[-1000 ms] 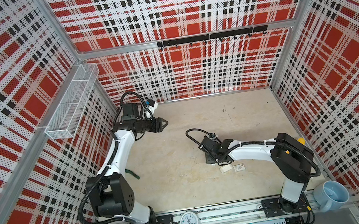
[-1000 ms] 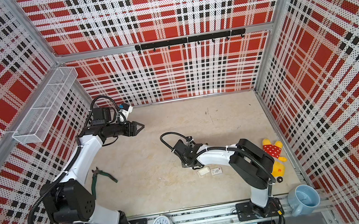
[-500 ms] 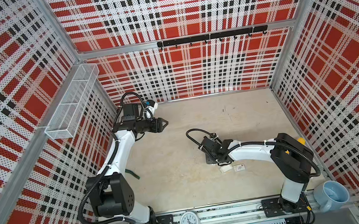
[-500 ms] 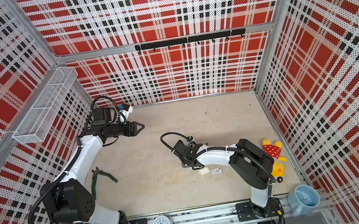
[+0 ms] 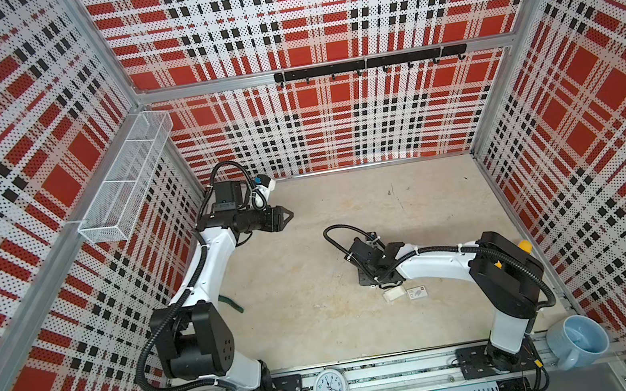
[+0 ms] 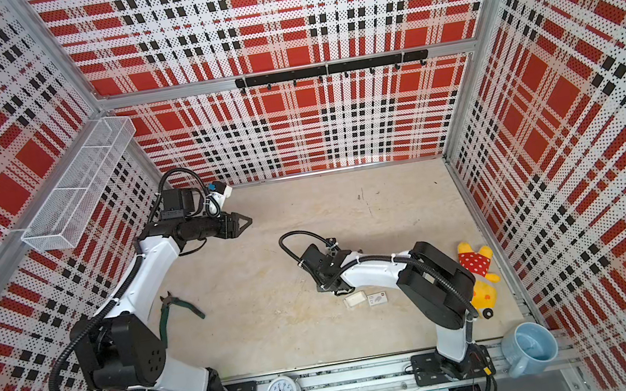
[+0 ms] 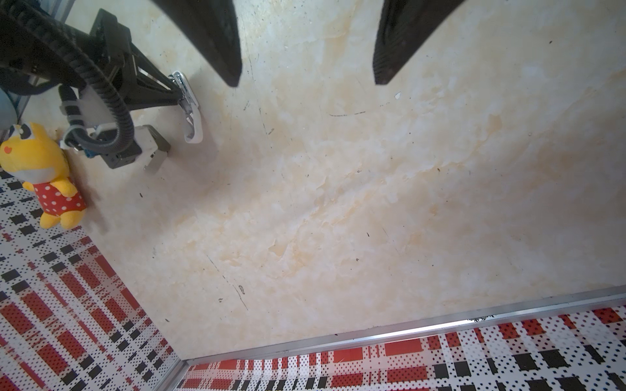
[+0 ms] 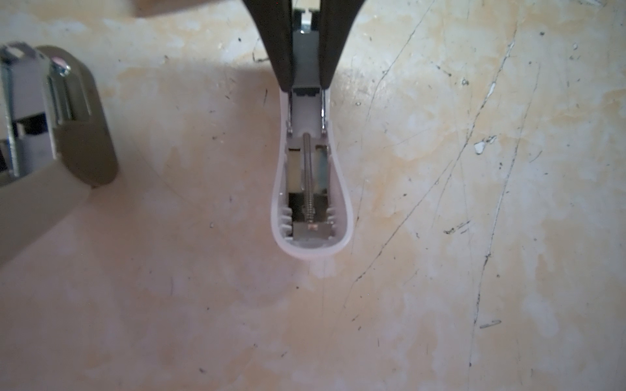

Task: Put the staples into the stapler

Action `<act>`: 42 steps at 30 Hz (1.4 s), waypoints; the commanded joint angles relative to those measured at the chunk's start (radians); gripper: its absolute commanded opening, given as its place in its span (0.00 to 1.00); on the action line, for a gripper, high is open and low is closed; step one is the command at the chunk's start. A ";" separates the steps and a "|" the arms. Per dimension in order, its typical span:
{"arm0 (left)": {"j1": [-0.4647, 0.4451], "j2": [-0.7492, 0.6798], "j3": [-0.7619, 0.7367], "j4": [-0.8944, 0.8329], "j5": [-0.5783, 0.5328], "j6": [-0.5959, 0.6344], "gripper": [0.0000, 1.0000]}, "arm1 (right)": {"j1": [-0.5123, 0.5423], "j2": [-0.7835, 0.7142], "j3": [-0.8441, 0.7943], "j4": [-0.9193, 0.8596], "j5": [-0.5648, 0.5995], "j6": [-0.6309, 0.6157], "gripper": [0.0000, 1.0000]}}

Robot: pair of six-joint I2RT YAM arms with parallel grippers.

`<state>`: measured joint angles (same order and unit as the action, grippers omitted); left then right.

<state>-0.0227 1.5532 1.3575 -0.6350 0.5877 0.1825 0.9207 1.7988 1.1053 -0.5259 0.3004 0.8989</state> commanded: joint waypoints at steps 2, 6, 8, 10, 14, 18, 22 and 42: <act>0.011 -0.006 -0.006 0.018 0.010 -0.012 0.65 | 0.004 0.021 -0.006 0.032 -0.013 0.000 0.13; 0.011 -0.007 -0.005 0.018 0.010 -0.012 0.65 | 0.005 0.026 -0.004 0.033 -0.015 -0.012 0.14; 0.011 -0.005 -0.005 0.018 0.007 -0.012 0.65 | 0.006 0.028 -0.004 0.033 -0.016 -0.012 0.14; 0.012 -0.005 -0.005 0.017 0.007 -0.012 0.65 | 0.006 0.027 -0.007 0.036 -0.015 -0.014 0.14; 0.012 -0.005 -0.003 0.018 0.008 -0.012 0.65 | 0.008 0.028 -0.003 0.036 -0.014 -0.023 0.14; 0.011 -0.006 -0.006 0.018 0.007 -0.014 0.65 | 0.009 0.036 0.001 0.027 -0.014 -0.025 0.14; 0.011 -0.006 -0.008 0.018 0.003 -0.011 0.65 | 0.011 0.040 -0.002 0.033 -0.016 -0.026 0.14; 0.012 -0.004 -0.005 0.018 0.004 -0.012 0.65 | 0.015 0.040 -0.014 0.049 -0.019 -0.031 0.17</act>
<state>-0.0227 1.5532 1.3575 -0.6350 0.5873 0.1825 0.9268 1.8061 1.1046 -0.5030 0.2970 0.8639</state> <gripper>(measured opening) 0.647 0.172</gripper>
